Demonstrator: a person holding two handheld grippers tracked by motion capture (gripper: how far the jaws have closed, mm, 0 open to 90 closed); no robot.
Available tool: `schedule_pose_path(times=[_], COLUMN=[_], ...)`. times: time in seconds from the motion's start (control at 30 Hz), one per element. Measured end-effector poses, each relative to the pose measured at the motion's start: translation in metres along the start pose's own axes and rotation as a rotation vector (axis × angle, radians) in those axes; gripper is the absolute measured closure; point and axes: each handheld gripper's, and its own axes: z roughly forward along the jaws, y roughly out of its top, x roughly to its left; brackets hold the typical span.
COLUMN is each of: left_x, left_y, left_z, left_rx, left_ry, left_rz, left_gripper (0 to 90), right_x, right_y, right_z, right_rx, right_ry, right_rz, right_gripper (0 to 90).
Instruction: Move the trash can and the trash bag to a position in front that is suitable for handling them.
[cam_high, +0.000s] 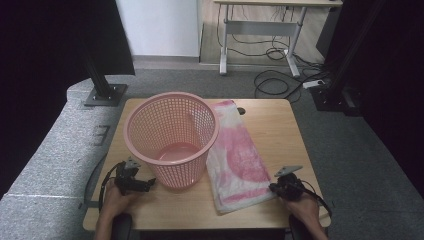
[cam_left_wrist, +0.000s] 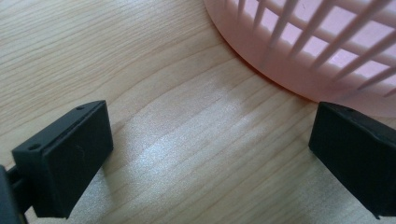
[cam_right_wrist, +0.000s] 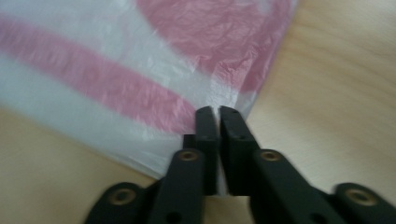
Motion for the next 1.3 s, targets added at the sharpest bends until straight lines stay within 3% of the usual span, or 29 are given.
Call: schedule_pose_path(times=[0.03, 0.07, 0.1, 0.13, 0.17, 0.27, 0.3, 0.33, 0.37, 0.4, 0.43, 0.47, 0.5, 0.53, 0.63, 0.7, 0.77, 0.8, 0.9, 0.93, 1.0, 1.03, 1.07, 1.1, 1.13, 1.17, 1.2, 1.27, 1.3], left_x=[0.0, 0.0, 0.0, -0.001, -0.001, -0.001, -0.001, -0.001, -0.001, -0.001, -0.001, -0.001, -0.001, -0.001, -0.001, -0.001, -0.001, -0.002, -0.002, -0.002, -0.002, -0.002, -0.002, -0.002, -0.002, -0.002, -0.002, -0.002, -0.002], left_y=[0.0, 0.0, 0.0, 0.001, 0.001, 0.001, 0.001, 0.001, 0.001, 0.001, 0.001, 0.001, 0.001, 0.001, 0.001, 0.001, 0.001, 0.001, 0.001, 0.001, 0.002, 0.002, 0.002, 0.002, 0.002, 0.002, 0.002, 0.002, 0.002], left_z=[0.0, 0.001, 0.001, 0.001, 0.001, 0.001, 0.001, 0.001, 0.001, 0.001, 0.001, 0.001, 0.001, 0.001, 0.001, 0.001, 0.001, 0.001, 0.002, 0.002, 0.002, 0.002, 0.002, 0.002, 0.002, 0.002, 0.002, 0.002, 0.002], left_rx=[0.0, -0.004, -0.004, -0.003, -0.003, -0.003, -0.003, -0.003, -0.003, -0.002, -0.002, -0.002, -0.002, -0.002, -0.003, -0.003, -0.004, -0.004, -0.004, -0.004, -0.004, -0.004, -0.004, -0.003, -0.003, -0.003, -0.001, -0.002, -0.002], left_ry=[0.0, -0.001, -0.001, -0.002, -0.002, -0.003, -0.003, -0.002, -0.002, -0.003, -0.003, -0.003, -0.003, -0.003, -0.002, -0.001, 0.0, 0.0, 0.001, 0.001, 0.0, 0.0, 0.0, -0.002, -0.002, -0.002, -0.002, -0.003, -0.003], left_rz=[0.0, -0.003, -0.003, 0.001, 0.001, 0.002, 0.002, 0.002, 0.002, 0.002, 0.002, 0.002, 0.002, 0.002, 0.002, 0.001, -0.001, -0.001, -0.002, -0.002, -0.001, -0.001, -0.001, 0.0, 0.0, 0.0, 0.0, 0.0, 0.0], left_gripper=[0.0, 0.0, 0.0, 0.0, 0.0, 0.0, 0.0, 0.0, 0.0, 0.0, 0.0, 0.0, 0.0, 0.0, 0.0, 0.0, 0.0, 0.0, 0.0, 0.0, 0.0, 0.0, 0.0, 0.0, 0.0, 0.0, 0.0, 0.0, 0.0], right_x=[0.003, -0.006, -0.006, -0.022, -0.03, -0.044, -0.054, -0.059, -0.059, -0.062, -0.062, -0.062, -0.062, -0.059, -0.049, -0.025, -0.015, 0.004, 0.018, 0.016, 0.009, -0.014, -0.014, -0.036, -0.036, -0.051, -0.051, -0.069, -0.069], right_y=[0.002, 0.014, 0.014, 0.029, 0.037, 0.052, 0.064, 0.068, 0.068, 0.073, 0.073, 0.073, 0.073, 0.071, 0.067, 0.054, 0.047, 0.033, 0.022, 0.022, 0.025, 0.039, 0.039, 0.059, 0.059, 0.08, 0.08, 0.108, 0.108], right_z=[-0.004, -0.014, -0.014, -0.014, -0.009, 0.006, 0.027, 0.037, 0.037, 0.055, 0.055, 0.065, 0.065, 0.064, 0.06, 0.048, 0.043, 0.031, 0.018, 0.014, 0.013, 0.015, 0.015, 0.024, 0.024, 0.037, 0.037, 0.058, 0.058], right_rx=[-0.007, -0.045, -0.045, -0.088, -0.091, -0.093, -0.094, -0.089, -0.089, -0.058, -0.058, -0.06, -0.06, -0.063, -0.055, -0.041, -0.037, -0.027, 0.0, -0.002, -0.006, -0.053, -0.053, -0.075, -0.075, -0.103, -0.103, -0.089, -0.089], right_ry=[-0.01, -0.049, -0.049, -0.092, -0.097, -0.11, -0.053, -0.031, -0.031, -0.023, -0.023, -0.027, -0.027, -0.011, -0.016, -0.015, 0.001, 0.041, 0.054, 0.026, 0.001, -0.056, -0.056, -0.094, -0.094, -0.112, -0.112, -0.141, -0.141], right_rz=[-0.008, -0.005, -0.005, 0.015, 0.037, 0.061, 0.104, 0.125, 0.125, 0.132, 0.132, 0.138, 0.138, 0.138, 0.113, 0.082, 0.077, 0.05, 0.014, 0.017, 0.024, 0.067, 0.067, 0.108, 0.108, 0.123, 0.123, 0.165, 0.165], right_gripper=[68.3, 56.5, 56.5, 50.9, 48.4, 47.5, 47.5, 47.5, 47.5, 51.1, 51.1, 67.2, 67.2, 80.8, 86.2, 87.5, 87.5, 86.1, 69.7, 62.8, 59.5, 56.1, 56.1, 53.5, 53.5, 50.8, 50.8, 45.4, 45.4])
